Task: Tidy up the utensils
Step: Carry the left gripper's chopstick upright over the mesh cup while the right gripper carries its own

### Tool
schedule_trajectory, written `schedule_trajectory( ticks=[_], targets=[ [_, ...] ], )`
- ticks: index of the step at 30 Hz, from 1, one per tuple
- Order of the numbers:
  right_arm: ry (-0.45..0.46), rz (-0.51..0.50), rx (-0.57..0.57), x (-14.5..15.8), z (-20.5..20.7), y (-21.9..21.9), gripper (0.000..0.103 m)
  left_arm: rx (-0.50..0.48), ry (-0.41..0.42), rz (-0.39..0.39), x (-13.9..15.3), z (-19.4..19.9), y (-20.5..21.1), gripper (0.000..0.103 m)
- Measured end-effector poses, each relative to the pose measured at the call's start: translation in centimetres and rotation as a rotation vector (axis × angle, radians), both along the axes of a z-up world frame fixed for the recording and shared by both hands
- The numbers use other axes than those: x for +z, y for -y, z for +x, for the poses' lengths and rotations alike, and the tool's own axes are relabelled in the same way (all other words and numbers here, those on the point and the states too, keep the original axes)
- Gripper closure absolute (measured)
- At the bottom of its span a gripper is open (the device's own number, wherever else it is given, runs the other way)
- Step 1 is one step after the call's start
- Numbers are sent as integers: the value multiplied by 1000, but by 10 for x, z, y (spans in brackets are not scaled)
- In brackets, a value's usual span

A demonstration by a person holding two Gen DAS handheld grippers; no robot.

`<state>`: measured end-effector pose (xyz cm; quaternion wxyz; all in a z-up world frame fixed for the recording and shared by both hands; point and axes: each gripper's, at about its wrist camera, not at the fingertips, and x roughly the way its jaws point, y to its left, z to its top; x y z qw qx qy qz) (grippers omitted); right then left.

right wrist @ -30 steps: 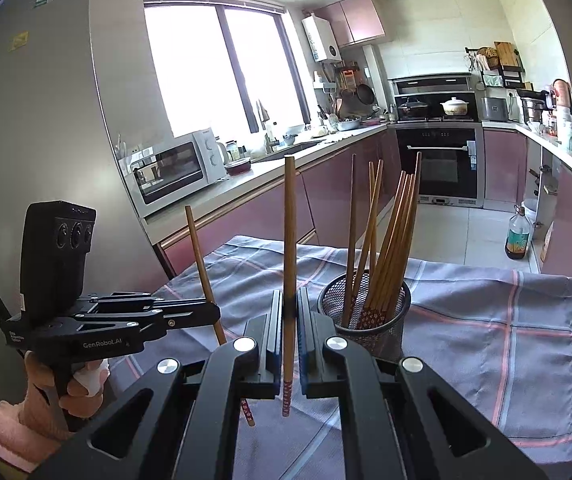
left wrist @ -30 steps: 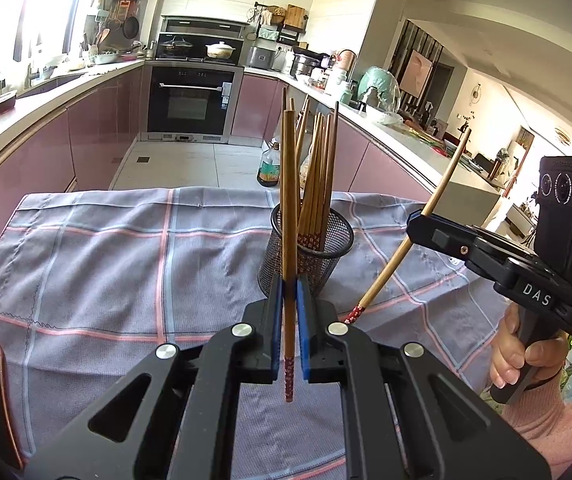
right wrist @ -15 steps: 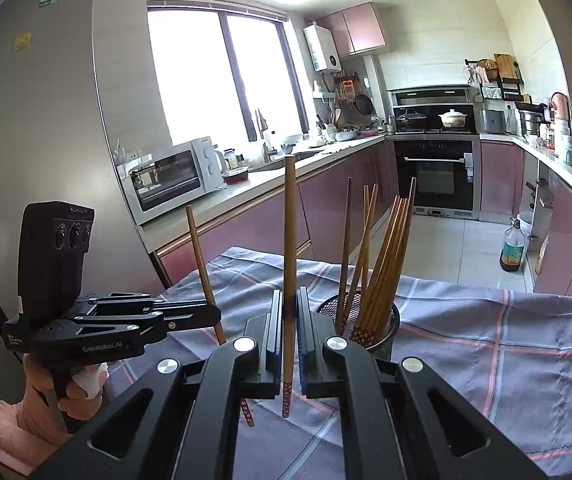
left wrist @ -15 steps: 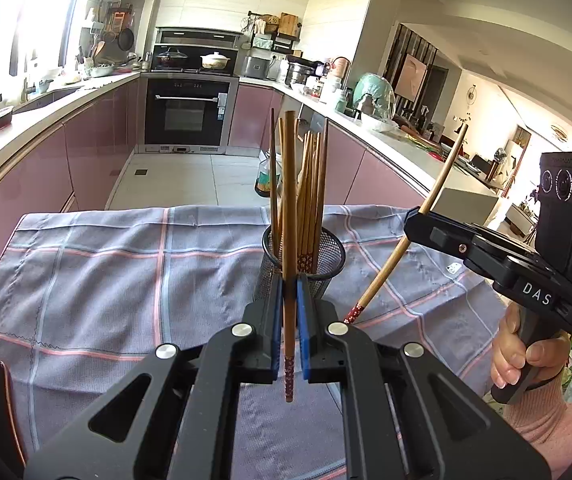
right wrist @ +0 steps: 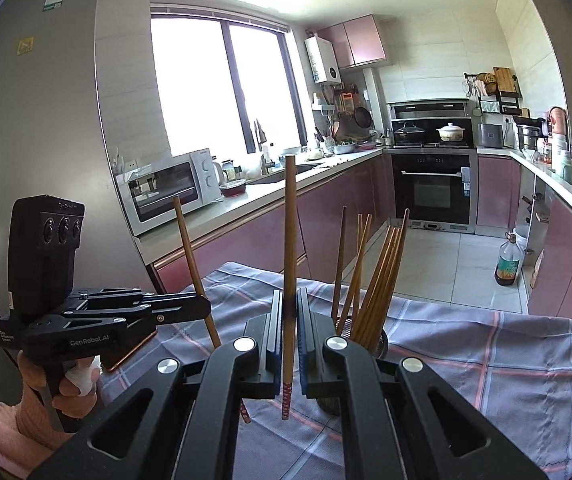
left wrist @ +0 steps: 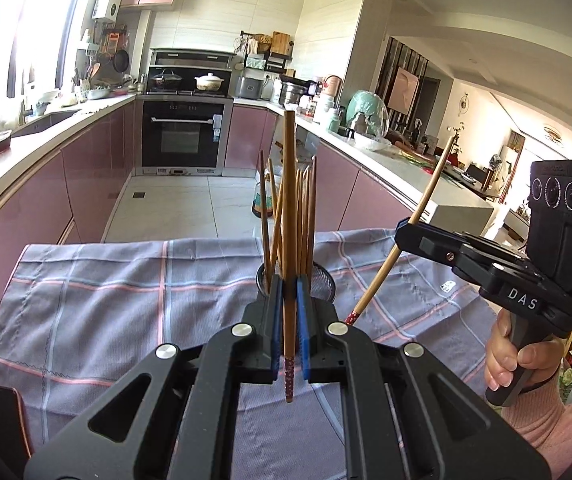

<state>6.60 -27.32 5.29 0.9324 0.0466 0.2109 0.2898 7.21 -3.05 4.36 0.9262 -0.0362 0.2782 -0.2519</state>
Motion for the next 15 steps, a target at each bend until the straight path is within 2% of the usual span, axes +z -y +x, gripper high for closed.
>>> schedule_trajectory(
  ticks=[15],
  targets=[
    [37, 1, -13, 14, 11, 3, 98, 0, 64, -9, 25, -2, 6, 95]
  ],
)
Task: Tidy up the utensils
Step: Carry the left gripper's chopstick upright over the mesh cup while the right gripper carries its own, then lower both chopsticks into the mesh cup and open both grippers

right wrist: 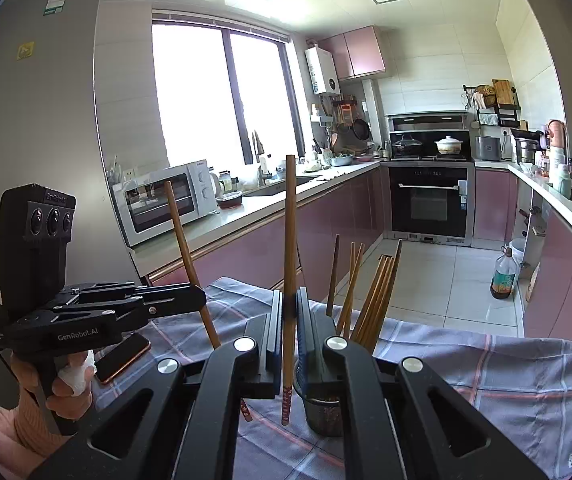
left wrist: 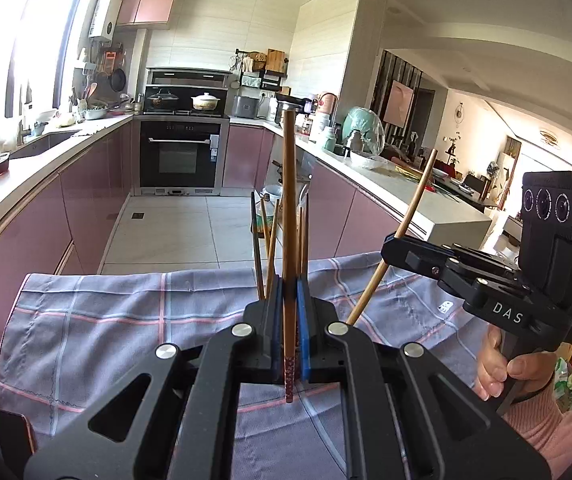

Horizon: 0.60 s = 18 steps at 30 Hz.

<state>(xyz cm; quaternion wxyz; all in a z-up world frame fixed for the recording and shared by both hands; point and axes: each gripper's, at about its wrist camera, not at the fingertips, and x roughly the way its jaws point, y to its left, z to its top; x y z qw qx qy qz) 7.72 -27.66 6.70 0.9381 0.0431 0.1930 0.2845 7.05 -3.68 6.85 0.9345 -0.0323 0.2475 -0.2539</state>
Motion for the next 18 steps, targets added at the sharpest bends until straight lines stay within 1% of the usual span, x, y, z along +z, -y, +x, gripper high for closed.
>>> schedule_trajectory(
  ticks=[4, 10, 18],
  targets=[
    [8, -4, -3, 4, 1, -2, 98, -5, 6, -2, 7, 2, 2, 95],
    [16, -7, -15, 9, 8, -1, 98, -4, 8, 1, 10, 5, 9, 95],
    [15, -9, -32, 7, 14, -2, 98, -7, 25, -6, 15, 3, 8, 95]
  ],
)
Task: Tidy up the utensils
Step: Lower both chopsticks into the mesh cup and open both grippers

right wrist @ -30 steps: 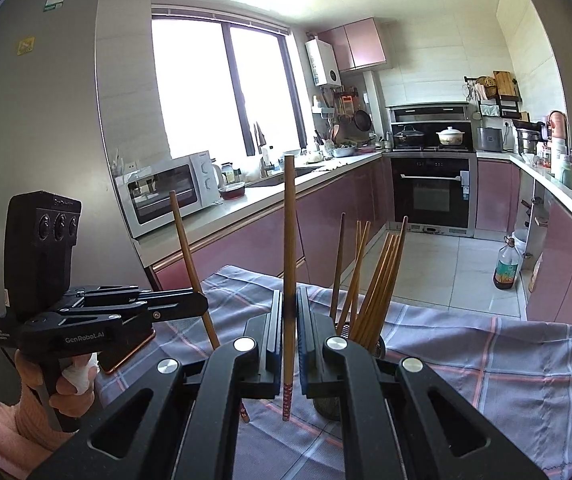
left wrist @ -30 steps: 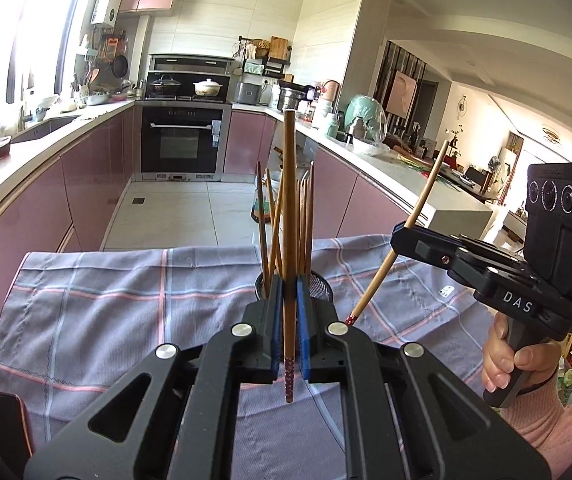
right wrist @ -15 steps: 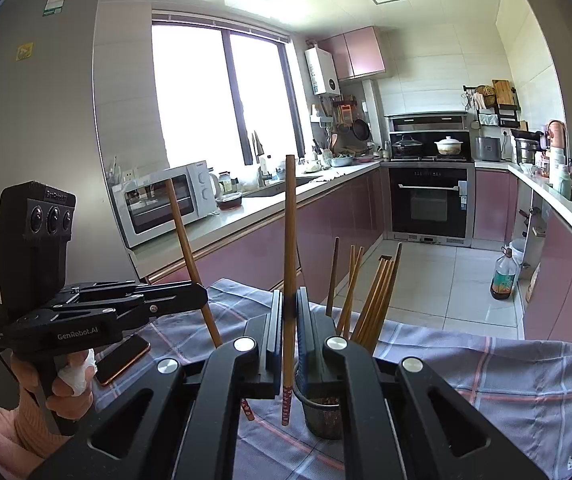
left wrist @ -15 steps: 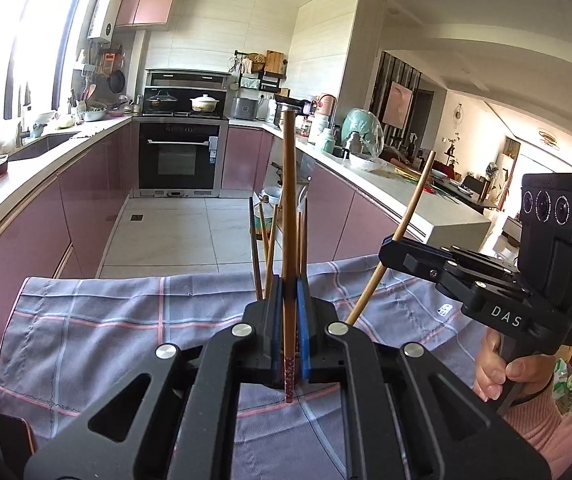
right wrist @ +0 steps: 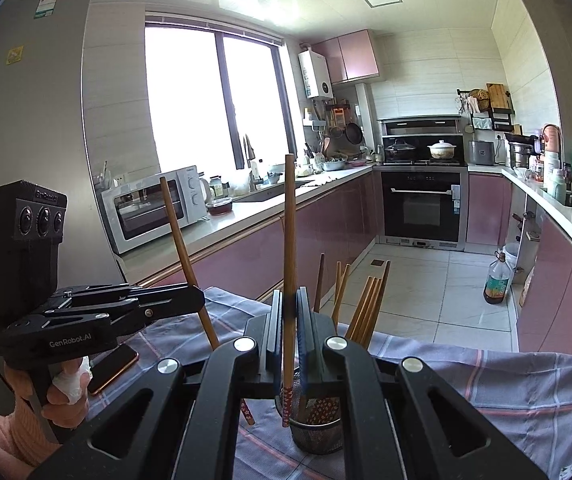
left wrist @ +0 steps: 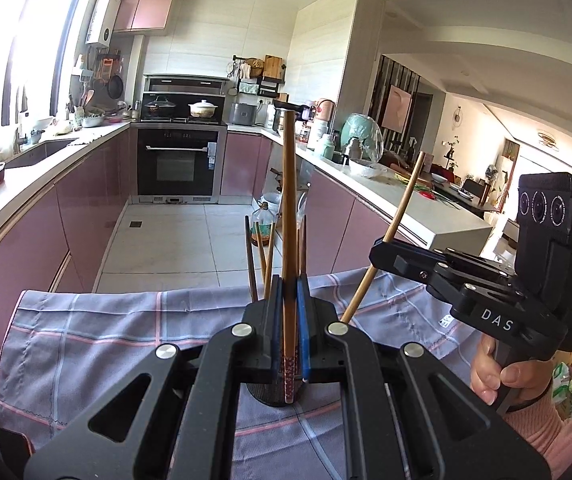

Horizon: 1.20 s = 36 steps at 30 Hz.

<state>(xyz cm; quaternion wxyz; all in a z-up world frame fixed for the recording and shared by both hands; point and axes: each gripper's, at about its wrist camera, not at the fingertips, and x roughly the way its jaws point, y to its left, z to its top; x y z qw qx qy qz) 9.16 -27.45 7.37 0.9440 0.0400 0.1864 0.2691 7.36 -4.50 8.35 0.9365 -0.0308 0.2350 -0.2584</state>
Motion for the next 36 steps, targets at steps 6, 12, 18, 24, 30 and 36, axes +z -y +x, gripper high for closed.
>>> schedule_trajectory(
  ticks=[6, 12, 18, 24, 30, 36],
  targets=[
    [-2, -3, -23, -1, 4, -2, 98, 6, 1, -1, 0, 3, 1, 95],
    [-7, 4, -41, -3, 8, -3, 98, 3, 4, 0, 1, 6, 6, 95],
    [-30, -5, -56, -11, 14, -7, 98, 3, -4, 6, -4, 9, 3, 95],
    [-60, -15, -64, -21, 21, -9, 98, 4, -36, 22, -12, 14, 7, 95],
    [-84, -24, -69, -27, 26, -8, 98, 4, -58, 27, -16, 19, 4, 95],
    [-101, -29, -71, -30, 29, -9, 98, 3, -76, 36, -15, 28, 5, 95]
  ],
)
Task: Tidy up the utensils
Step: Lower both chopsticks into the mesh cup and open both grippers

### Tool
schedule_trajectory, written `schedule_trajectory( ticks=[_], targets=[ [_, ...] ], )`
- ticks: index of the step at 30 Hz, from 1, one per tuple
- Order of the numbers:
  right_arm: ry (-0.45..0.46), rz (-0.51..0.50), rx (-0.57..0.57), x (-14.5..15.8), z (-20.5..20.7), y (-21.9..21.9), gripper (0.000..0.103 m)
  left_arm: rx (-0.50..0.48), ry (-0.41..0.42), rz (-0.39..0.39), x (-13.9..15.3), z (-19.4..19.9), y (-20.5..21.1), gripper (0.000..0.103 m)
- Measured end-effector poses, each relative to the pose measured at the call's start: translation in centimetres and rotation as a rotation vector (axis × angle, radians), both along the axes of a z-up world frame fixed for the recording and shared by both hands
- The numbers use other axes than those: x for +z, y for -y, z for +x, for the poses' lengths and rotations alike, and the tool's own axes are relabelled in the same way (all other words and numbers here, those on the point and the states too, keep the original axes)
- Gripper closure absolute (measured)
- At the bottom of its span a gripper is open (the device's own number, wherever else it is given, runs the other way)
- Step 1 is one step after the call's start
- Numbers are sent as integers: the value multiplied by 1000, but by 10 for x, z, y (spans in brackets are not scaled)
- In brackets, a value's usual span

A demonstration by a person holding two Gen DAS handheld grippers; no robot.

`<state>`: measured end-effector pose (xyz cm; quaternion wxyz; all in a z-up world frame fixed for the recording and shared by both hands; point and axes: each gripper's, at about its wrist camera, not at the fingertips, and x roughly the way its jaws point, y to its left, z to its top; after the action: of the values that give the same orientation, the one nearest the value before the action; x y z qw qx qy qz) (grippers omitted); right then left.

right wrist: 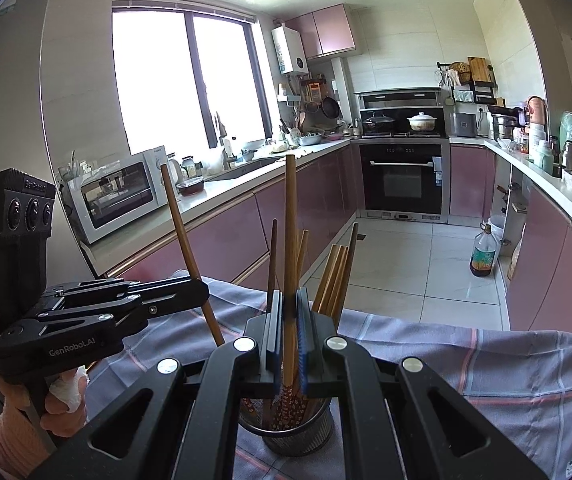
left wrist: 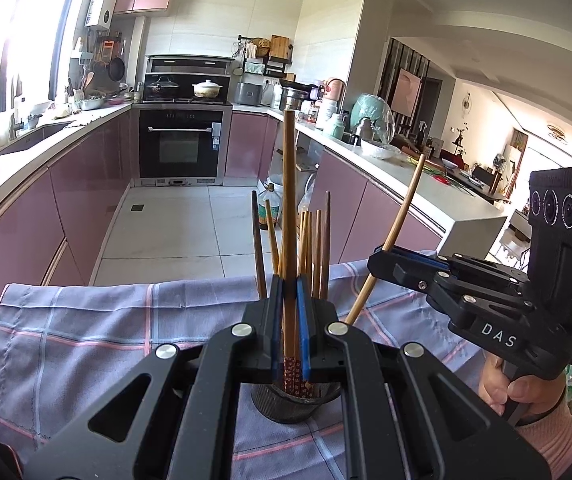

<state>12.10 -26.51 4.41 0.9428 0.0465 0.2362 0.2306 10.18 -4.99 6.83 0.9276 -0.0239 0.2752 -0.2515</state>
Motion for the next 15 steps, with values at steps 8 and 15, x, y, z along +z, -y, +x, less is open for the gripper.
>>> schedule_trajectory(
  ticks=[8, 15],
  targets=[
    [-26, -14, 8, -5, 6, -2, 98, -7, -26, 22, -8, 2, 4, 95],
    [-50, -23, 12, -12, 10, -2, 98, -7, -55, 40, -18, 7, 7, 95]
  ],
)
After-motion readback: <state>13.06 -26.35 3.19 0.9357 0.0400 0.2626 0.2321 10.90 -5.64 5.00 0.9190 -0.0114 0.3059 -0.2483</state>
